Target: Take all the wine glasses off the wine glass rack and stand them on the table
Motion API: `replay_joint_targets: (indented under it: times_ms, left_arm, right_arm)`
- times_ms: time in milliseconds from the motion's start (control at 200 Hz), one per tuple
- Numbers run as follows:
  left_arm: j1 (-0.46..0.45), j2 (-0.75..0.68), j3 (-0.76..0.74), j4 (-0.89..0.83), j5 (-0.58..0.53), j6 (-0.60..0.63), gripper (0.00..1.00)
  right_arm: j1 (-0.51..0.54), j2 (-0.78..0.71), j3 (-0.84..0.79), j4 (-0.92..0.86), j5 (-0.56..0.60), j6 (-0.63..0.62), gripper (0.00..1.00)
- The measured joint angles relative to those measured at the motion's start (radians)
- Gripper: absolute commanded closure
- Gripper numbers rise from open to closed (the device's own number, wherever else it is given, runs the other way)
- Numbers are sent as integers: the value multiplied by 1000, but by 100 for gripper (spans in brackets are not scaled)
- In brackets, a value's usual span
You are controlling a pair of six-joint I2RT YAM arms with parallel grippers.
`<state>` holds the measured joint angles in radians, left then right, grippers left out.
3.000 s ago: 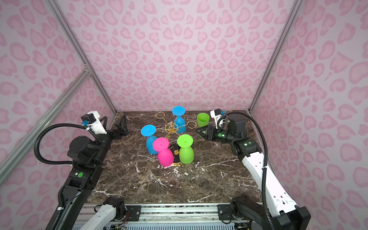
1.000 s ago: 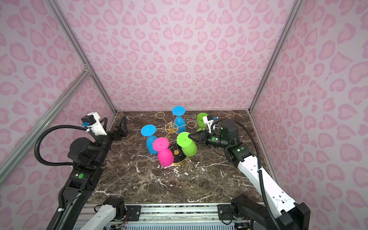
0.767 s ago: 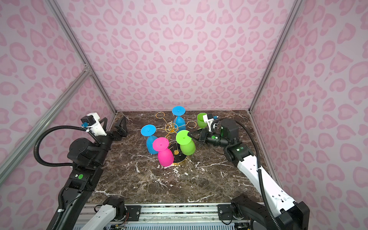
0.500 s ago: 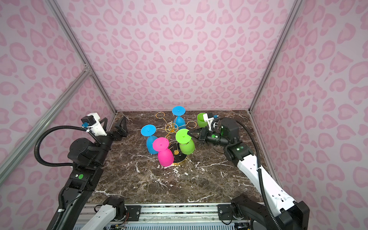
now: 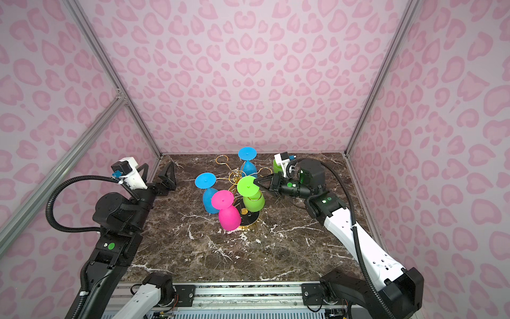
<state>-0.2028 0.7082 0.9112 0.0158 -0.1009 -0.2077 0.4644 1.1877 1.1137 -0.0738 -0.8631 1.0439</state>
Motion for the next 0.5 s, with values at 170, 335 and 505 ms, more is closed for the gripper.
replay_joint_targets:
  times_ms: [170,335,505]
  left_arm:
    - [0,-6,-3,-1,0,0,3]
    - [0,-10,-8,-1,-1,0,3]
    - [0,-15,-13,-1,-1,1,3]
  right_arm:
    - [26,28,42,-27,27,-42,100]
    - [39,43,48,-29,34,-58,100]
    - [56,46,48,-32,37,-66,100]
